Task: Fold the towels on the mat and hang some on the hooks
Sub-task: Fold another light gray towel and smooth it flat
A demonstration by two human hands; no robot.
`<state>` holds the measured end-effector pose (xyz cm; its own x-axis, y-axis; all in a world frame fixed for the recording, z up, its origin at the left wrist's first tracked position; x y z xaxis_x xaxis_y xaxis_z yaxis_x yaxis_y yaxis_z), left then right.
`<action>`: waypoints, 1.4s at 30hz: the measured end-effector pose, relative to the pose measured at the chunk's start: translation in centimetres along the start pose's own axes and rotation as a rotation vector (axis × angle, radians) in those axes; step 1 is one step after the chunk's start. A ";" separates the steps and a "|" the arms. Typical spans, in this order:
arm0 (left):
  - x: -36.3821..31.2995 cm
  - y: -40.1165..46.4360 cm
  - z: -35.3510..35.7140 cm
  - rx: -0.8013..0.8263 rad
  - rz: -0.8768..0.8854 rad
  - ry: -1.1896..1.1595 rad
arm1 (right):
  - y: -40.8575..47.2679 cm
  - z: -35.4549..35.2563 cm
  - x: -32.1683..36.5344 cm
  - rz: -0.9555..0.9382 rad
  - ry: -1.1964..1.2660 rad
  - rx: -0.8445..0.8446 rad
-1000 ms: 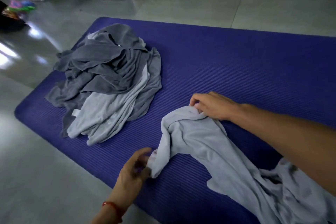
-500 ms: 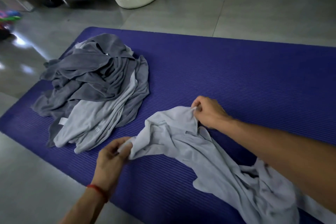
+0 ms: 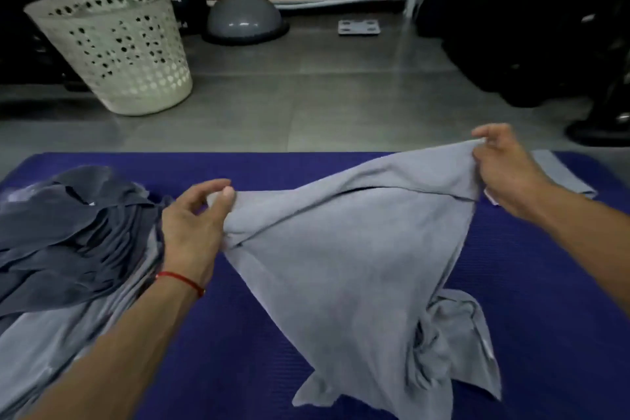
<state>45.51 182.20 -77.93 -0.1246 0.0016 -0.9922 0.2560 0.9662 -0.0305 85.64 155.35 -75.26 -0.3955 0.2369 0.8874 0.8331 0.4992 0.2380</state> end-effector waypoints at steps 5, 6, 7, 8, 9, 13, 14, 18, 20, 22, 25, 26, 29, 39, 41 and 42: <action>2.0 -0.5 10.2 0.409 -0.329 -0.060 | -6.4 -7.8 -4.5 0.150 0.111 0.134; 3.6 -1.8 12.4 0.577 -0.519 -0.105 | -7.6 -9.2 -5.7 0.156 0.050 0.136; 4.6 -3.0 13.9 0.695 -0.637 -0.125 | -8.6 -10.8 -6.6 0.151 -0.005 0.116; 5.1 -4.0 15.1 0.760 -0.684 -0.135 | -9.3 -12.4 -7.4 0.148 -0.020 0.081; 5.3 -4.4 16.0 0.783 -0.677 -0.140 | -10.0 -13.9 -8.0 0.149 -0.004 0.049; 3.2 -3.0 17.1 0.565 -0.392 -0.112 | -10.6 -18.9 -8.9 0.136 0.064 -0.107; 2.0 -2.7 17.3 0.514 -0.293 -0.084 | -10.7 -19.8 -9.0 0.114 0.062 -0.147; -3.7 -3.1 19.0 0.347 0.142 0.177 | -11.1 -21.8 -9.2 0.032 -0.041 -0.244; -6.2 -3.6 20.1 0.301 0.322 0.270 | -11.4 -23.1 -9.6 0.064 -0.011 -0.332; -7.4 -4.2 22.5 0.357 0.424 0.370 | -12.3 -24.3 -10.9 0.138 -0.047 -0.391; -6.8 -5.1 26.6 0.511 0.472 0.503 | -15.0 -23.6 -14.4 0.313 -0.058 -0.289; -6.2 -5.4 28.0 0.574 0.463 0.537 | -16.1 -22.7 -16.0 0.383 0.040 -0.233; -3.2 -5.8 32.3 0.769 0.398 0.669 | -20.4 -20.8 -19.5 0.574 0.335 -0.111; -1.1 -14.4 54.7 1.004 0.513 0.952 | -30.0 -35.3 -27.1 0.674 -0.146 -0.653; -4.6 -18.6 59.8 0.909 0.620 0.852 | -31.8 -38.4 -27.8 0.698 -0.146 -0.821; -6.3 -20.6 61.9 0.869 0.632 0.771 | -32.6 -39.8 -27.9 0.699 -0.145 -0.902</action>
<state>100.32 146.35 -78.49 -0.1933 0.8123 -0.5503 0.9623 0.2665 0.0552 84.94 99.28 -92.07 0.2697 0.3500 0.8971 0.8384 -0.5436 -0.0400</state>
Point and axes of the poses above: each hand's wrist, its own y-axis towards the middle knuckle, its own z-axis out of the palm, x = y × z, the point moved 9 cm from there along y, towards the middle knuckle, and after that the axes turned 11 degrees about -z, right-handed, at the moved point
